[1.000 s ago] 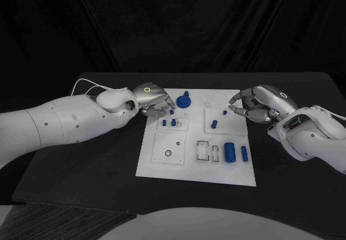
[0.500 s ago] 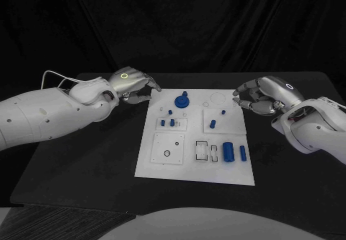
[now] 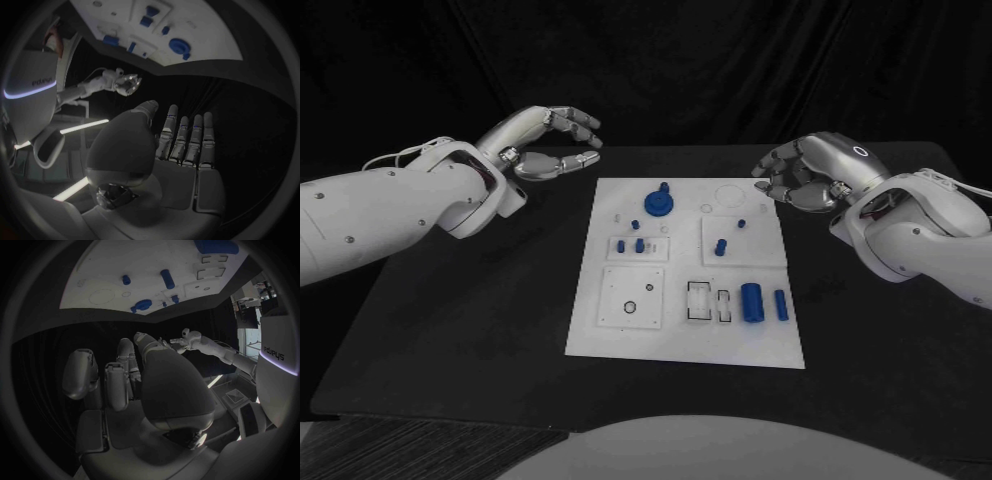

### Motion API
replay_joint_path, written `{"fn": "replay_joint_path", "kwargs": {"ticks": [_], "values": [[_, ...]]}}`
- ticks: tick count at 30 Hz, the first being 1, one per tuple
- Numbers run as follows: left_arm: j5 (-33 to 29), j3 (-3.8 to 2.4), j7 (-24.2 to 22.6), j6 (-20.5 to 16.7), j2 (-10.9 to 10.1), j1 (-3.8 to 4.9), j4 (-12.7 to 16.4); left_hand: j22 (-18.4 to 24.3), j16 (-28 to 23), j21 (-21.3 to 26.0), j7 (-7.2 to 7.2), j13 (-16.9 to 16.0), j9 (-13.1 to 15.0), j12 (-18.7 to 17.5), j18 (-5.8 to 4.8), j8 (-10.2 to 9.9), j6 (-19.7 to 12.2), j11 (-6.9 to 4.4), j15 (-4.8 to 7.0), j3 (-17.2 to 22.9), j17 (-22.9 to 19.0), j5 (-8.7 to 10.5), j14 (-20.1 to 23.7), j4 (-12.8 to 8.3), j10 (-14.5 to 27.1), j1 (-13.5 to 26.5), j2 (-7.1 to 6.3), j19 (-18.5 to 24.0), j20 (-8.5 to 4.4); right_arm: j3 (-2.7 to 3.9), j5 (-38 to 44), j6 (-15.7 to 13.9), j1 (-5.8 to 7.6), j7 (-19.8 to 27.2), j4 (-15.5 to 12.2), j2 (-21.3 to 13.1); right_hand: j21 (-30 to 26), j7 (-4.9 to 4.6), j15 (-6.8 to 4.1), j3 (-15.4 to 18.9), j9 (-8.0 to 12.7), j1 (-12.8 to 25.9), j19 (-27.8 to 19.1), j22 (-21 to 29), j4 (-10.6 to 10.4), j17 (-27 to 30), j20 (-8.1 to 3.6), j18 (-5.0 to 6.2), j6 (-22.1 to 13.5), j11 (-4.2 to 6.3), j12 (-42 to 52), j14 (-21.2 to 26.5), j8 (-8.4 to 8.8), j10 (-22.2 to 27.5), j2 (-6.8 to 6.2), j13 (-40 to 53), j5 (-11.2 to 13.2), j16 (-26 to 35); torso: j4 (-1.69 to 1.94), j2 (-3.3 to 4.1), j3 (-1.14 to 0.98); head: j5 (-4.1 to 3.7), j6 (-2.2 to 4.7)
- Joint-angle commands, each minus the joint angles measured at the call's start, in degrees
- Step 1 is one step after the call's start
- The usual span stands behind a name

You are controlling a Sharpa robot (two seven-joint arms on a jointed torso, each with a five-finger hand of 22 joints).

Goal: Assemble the parts on the task board

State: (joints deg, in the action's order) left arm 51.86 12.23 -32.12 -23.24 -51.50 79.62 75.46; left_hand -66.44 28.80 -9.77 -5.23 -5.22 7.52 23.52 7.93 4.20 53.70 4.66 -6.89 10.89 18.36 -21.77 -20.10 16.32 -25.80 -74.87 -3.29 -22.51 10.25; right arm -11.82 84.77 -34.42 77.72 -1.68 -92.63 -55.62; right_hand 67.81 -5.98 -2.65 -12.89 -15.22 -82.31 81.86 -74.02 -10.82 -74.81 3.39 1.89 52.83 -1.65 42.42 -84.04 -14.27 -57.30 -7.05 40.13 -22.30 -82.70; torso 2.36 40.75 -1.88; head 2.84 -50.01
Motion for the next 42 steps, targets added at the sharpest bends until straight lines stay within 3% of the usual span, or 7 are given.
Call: {"fn": "replay_joint_path", "kwargs": {"ticks": [1, 8, 10, 14, 26, 35, 42], "values": [[-25.34, -0.04, -15.05, 11.34, -0.36, -0.74, 1.22, 3.67, -11.84, 5.76, 0.82, 1.72, -1.49, -2.19, -2.89, -0.31, -4.04, -1.67, 2.08, -4.72, -7.80, 0.97, 12.10, 0.10, 7.49, 4.10, 1.59, 7.48, 0.34, 0.03, 4.16, 3.11, 0.09, -1.67, 0.91, 0.72, -1.03, -0.57, 0.35, -1.53, 0.65, -1.41, -0.38, -9.71, -0.15, -2.48, 0.43, 2.83, -0.17, -0.13, -4.20, -3.12, -0.74, 1.48, -0.17, -3.27, 0.52, 0.89, 0.13, -0.02, 0.18, -0.58, 0.01], [-32.09, -0.03, -18.17, 18.89, -0.88, -3.32, 3.35, 37.88, -26.65, 7.83, 4.93, 3.15, -4.05, -11.22, -0.97, -1.06, -17.09, -6.85, 4.23, -15.58, -17.57, 6.73, 19.46, 0.40, 20.73, 8.89, 5.98, 19.89, -0.15, 0.02, 9.35, 6.53, -0.40, -2.74, 1.98, 1.84, -2.91, -0.64, 3.05, -2.33, 0.80, -1.13, -1.37, -9.26, -0.85, -0.81, 2.21, 3.06, -1.44, -3.26, -19.83, -2.33, -0.54, 7.93, -1.73, -15.98, 1.30, 1.95, 0.11, 0.11, 0.34, -0.62, 0.01], [-32.87, -0.03, -18.73, 20.12, -0.94, -4.13, 3.65, 39.55, -28.42, 7.87, 6.03, 3.57, -4.58, -13.78, 0.21, -1.40, -22.09, -8.18, 2.07, -17.50, -18.24, 6.83, 19.99, 0.45, 23.06, 8.79, 6.93, 20.06, 0.18, 0.02, 10.99, 7.50, -0.60, -2.82, 2.22, 2.14, -4.85, -0.66, 1.96, -1.62, 0.96, -1.12, -2.38, -8.77, -0.50, 0.24, 2.05, 3.58, -1.86, -3.41, -21.64, -1.72, -0.17, 9.91, -2.17, -17.72, 2.61, 2.69, 0.20, 0.18, 0.50, -0.82, 0.01], [-34.75, -0.03, -19.94, 21.79, -1.20, -5.77, 4.30, 41.70, -28.80, 7.84, 8.42, 4.04, -5.14, -16.90, 1.67, -1.94, -29.79, -10.88, 2.02, -20.03, -18.36, 7.12, 20.10, 0.42, 25.17, 8.24, 7.93, 20.04, 1.76, 0.02, 13.06, 10.26, -1.02, -2.51, 2.73, 2.90, -6.68, 0.00, 1.39, 0.31, 1.58, -1.05, -3.45, -8.37, -0.01, 1.29, 1.52, 3.87, -3.48, -2.87, -23.51, -0.94, 1.49, 14.10, -2.31, -19.95, 3.77, 3.41, 0.53, 0.26, 1.30, -1.65, 0.01], [-35.99, -0.03, -20.49, 23.01, -2.35, -6.93, 5.46, 43.61, -28.80, 7.71, 7.39, 3.97, -5.15, -15.89, 2.33, -1.92, -29.96, -9.61, 1.91, -21.44, -18.36, 1.58, 20.10, 0.37, 25.26, 2.82, 9.88, 19.58, 3.30, 0.02, 14.24, 15.75, -1.96, -2.29, 3.96, 4.63, -7.46, -0.18, 1.32, 2.97, 3.59, -1.45, -3.71, -8.28, 0.73, 1.87, 1.43, 3.92, -4.91, -2.84, -23.91, -0.48, 4.92, 16.52, -1.43, -23.21, -0.26, 3.61, 1.50, 0.46, 2.50, -3.67, 0.01], [-36.06, -0.02, -20.34, 23.43, -2.98, -7.08, 6.13, 43.78, -28.80, 7.68, 7.43, 3.97, -5.16, -15.76, 2.31, -1.92, -29.98, -9.64, 1.87, -21.71, -18.36, 1.03, 20.10, 0.37, 25.29, 2.00, 10.05, 19.46, 3.79, 0.02, 14.31, 16.70, -2.32, -2.19, 4.81, 5.91, -7.61, -0.54, 1.24, 3.00, 3.70, -1.55, -3.69, -8.29, 1.34, 1.95, 1.38, 3.92, -2.70, -2.78, -22.58, -0.42, 4.99, 14.72, -1.14, -24.37, -4.13, 3.56, 1.72, 0.57, 3.02, -4.25, 0.01], [-36.07, -0.02, -20.01, 23.97, -3.29, -7.16, 6.43, 43.98, -28.80, 7.63, 7.04, 3.96, -5.13, -15.58, 2.28, -1.88, -29.65, -9.19, 1.15, -22.11, -18.36, 0.45, 20.10, 0.39, 25.33, 0.94, 10.45, 19.27, 4.74, 0.02, 14.32, 18.11, -2.42, -2.90, 5.08, 6.31, -7.58, -0.34, 1.42, 2.98, 3.84, -0.92, -3.59, -8.31, 1.36, 1.82, 1.47, 3.90, -2.64, -3.10, -21.29, -0.50, 5.51, 12.86, -1.21, -24.52, -4.76, 3.41, 1.71, 0.31, 2.90, -4.25, 0.01]]}}
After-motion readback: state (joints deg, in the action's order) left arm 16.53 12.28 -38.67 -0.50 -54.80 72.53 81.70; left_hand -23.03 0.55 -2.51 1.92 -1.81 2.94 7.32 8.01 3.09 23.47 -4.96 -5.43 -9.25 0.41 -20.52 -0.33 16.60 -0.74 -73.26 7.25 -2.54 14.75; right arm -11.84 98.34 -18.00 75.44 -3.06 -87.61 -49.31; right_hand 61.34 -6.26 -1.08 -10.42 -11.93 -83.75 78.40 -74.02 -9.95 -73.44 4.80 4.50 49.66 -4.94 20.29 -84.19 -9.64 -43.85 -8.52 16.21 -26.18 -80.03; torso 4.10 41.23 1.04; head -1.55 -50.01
